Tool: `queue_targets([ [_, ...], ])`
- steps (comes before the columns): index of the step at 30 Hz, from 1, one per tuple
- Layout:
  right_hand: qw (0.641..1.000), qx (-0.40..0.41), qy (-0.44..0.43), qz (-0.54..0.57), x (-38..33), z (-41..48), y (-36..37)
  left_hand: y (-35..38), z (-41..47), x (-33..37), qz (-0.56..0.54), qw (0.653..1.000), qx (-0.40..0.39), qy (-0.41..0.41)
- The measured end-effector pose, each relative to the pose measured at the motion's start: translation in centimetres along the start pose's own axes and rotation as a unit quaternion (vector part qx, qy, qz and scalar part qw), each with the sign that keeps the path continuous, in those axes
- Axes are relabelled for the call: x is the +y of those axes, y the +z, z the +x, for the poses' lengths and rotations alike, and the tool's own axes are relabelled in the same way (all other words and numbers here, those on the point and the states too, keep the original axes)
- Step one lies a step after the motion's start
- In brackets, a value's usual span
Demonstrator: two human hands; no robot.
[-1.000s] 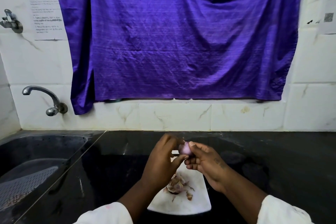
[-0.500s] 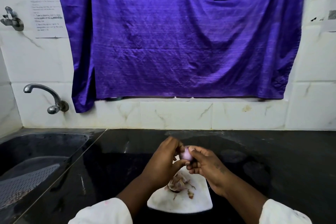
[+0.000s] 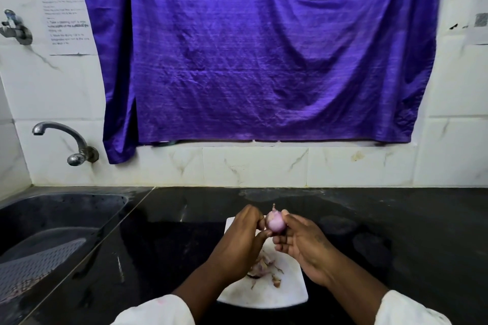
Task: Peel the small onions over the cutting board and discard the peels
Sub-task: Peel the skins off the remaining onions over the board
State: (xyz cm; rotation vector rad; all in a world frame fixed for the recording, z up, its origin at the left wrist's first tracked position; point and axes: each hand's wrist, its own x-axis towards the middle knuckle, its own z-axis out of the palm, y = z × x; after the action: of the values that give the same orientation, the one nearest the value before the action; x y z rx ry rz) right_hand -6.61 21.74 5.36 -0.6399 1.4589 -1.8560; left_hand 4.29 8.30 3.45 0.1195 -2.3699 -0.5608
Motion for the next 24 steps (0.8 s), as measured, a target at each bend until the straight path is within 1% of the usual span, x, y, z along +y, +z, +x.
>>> queue_targets([
  [3,1.0,-0.001,-0.004,-0.017,0.0,-0.3,0.1,0.2,-0.5,0.0,-0.016,0.999,0.048,0.007],
  [5,1.0,0.005,-0.002,-0.022,0.1,-0.3,0.1,0.2,-0.6,0.1,-0.018,0.998,0.05,0.017],
  [8,0.999,0.007,0.004,-0.038,0.2,-0.3,0.1,0.3,-0.6,0.2,0.014,0.998,0.056,0.039],
  [11,0.998,0.002,-0.001,-0.061,0.4,-0.5,0.0,0.2,-0.7,0.0,0.004,0.997,0.057,0.041],
  [14,0.994,0.006,-0.01,-0.106,0.5,-0.5,-0.1,0.0,-0.5,-0.2,-0.016,0.999,0.032,0.034],
  [18,0.989,0.0,-0.022,-0.148,0.2,-0.7,0.1,-0.6,0.2,-0.4,-0.007,0.999,-0.017,0.036],
  [24,0.991,-0.022,-0.021,-0.134,-0.2,-1.3,0.5,-1.4,0.6,-0.4,0.023,0.994,-0.092,0.058],
])
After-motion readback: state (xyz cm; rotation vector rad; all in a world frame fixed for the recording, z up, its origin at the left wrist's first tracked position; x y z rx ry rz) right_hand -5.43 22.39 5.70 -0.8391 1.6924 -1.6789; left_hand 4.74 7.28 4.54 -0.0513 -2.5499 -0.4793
